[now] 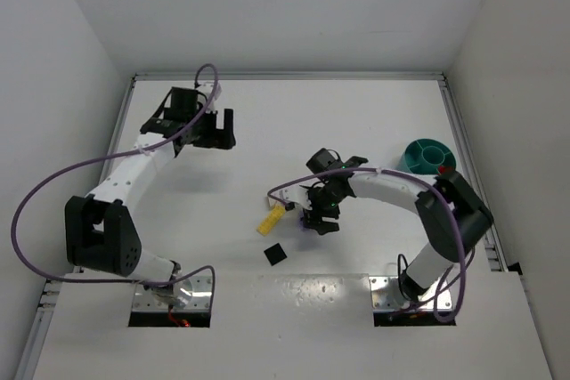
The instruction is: Sort the legos into containers by color
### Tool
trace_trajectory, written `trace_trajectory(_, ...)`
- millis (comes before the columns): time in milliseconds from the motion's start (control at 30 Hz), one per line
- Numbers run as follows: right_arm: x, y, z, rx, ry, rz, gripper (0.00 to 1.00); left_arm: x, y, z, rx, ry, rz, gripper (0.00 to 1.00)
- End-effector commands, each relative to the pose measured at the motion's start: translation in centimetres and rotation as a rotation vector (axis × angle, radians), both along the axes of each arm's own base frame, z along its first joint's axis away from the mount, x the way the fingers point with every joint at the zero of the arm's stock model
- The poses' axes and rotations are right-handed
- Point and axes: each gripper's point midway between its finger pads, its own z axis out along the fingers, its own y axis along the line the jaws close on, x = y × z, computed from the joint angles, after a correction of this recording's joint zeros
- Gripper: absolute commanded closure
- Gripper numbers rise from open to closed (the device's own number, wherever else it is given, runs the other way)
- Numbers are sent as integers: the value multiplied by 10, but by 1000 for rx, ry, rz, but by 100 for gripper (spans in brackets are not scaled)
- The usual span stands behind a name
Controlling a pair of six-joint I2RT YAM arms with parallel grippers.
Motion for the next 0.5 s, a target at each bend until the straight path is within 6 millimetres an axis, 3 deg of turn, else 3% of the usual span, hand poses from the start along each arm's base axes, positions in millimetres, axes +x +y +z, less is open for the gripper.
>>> trace_trajectory(0,34,36,0,77,-105,9,29,-9,17,17,-20,-26,29,0)
trace_trajectory(267,50,45,-20,47,-116,-68,33,-24,23,13,-12,-22,34,0)
trace_trajectory(400,52,46,-15,49,-120,-91,33,-27,23,12,-12,-21,34,0)
trace_trajectory(467,44,45,-11,61,-93,-82,33,-29,24,12,-12,-21,34,0)
